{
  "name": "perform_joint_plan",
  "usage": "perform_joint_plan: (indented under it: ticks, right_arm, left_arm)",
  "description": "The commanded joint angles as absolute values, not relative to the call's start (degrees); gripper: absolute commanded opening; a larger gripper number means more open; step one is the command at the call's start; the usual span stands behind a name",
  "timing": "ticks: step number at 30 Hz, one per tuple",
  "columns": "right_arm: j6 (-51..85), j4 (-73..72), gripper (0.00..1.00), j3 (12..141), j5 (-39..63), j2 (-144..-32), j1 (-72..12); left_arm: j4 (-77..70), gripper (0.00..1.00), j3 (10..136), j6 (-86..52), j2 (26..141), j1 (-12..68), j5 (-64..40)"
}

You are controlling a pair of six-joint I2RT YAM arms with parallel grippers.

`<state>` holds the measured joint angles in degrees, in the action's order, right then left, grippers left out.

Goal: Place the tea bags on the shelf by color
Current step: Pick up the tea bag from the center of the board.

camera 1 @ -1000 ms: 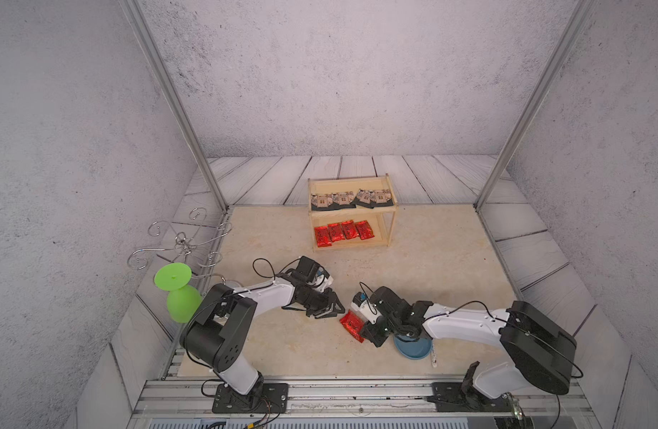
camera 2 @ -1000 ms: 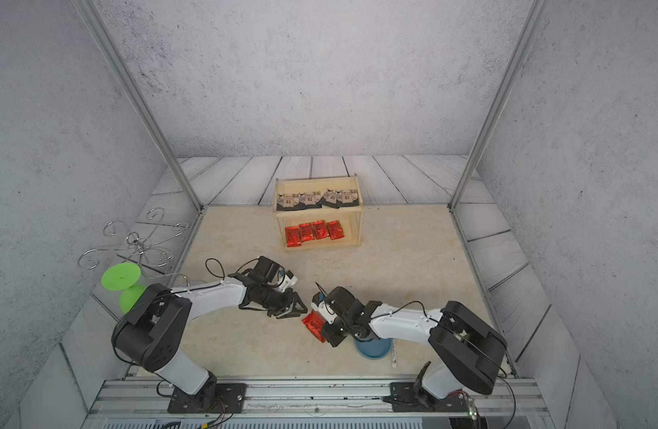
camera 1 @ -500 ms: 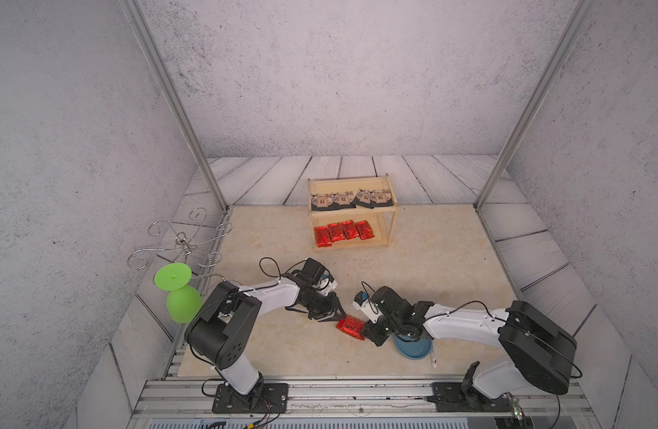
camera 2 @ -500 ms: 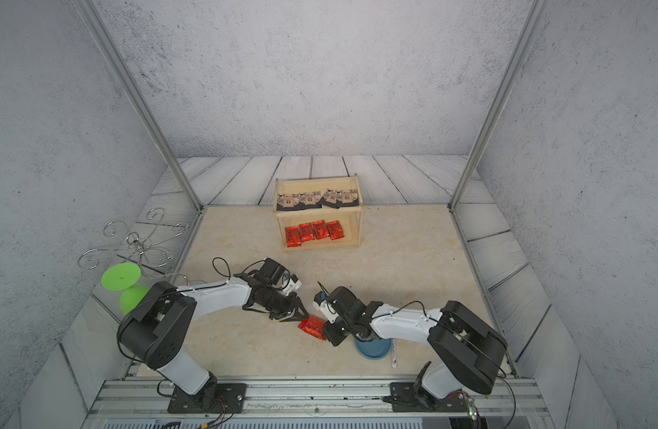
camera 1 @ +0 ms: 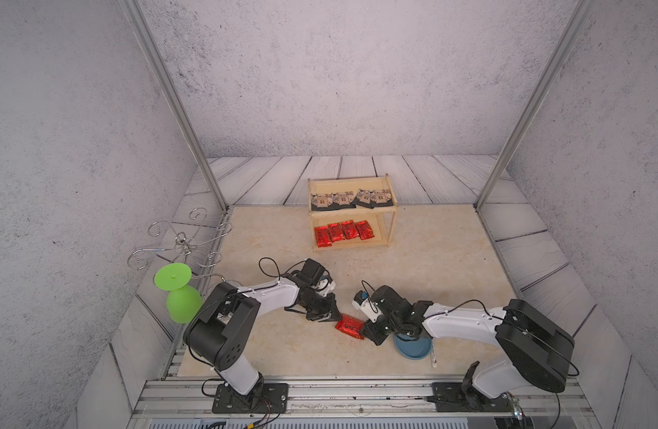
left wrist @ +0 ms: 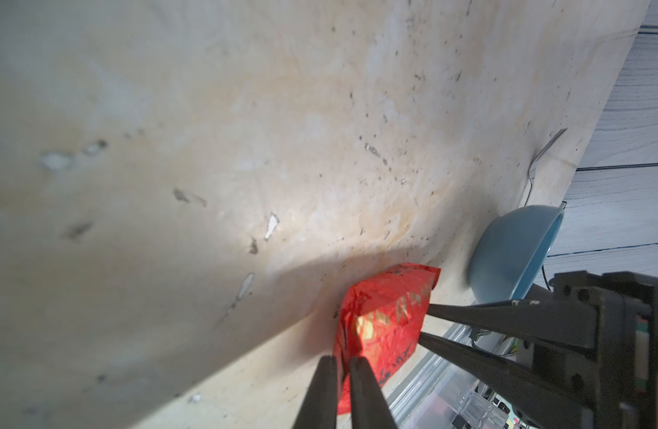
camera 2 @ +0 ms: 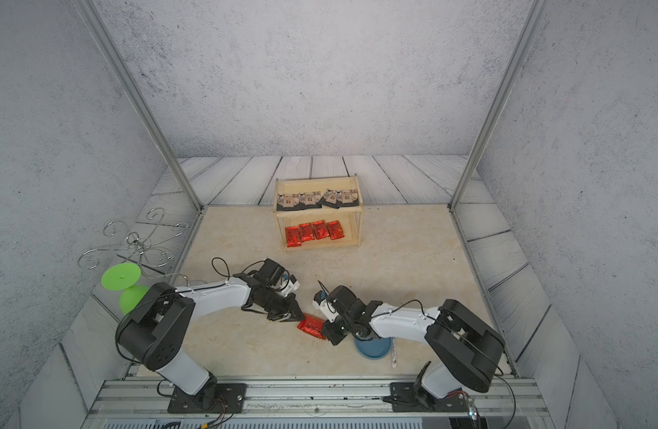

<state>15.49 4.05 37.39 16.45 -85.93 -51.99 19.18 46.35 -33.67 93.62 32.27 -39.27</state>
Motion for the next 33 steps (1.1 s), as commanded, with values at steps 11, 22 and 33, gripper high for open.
perform_joint_plan:
  ticks: [11, 22, 33]
  right_arm:
    - [16.77, 2.68, 0.2, 36.39, 18.42, -87.28, -50.87]
    - [17.61, 2.85, 0.23, 36.74, 19.33, -85.86, -49.35]
    - [34.97, 9.17, 0.31, 38.62, 10.89, -70.62, -43.04]
  left_arm:
    - [19.59, 0.13, 45.44, -33.44, 94.13, 32.43, -38.89]
    - [18.54, 0.0, 45.59, -33.74, 93.75, 32.43, -39.89]
    - [13.55, 0.0, 46.77, -36.67, 83.45, 28.2, -45.31]
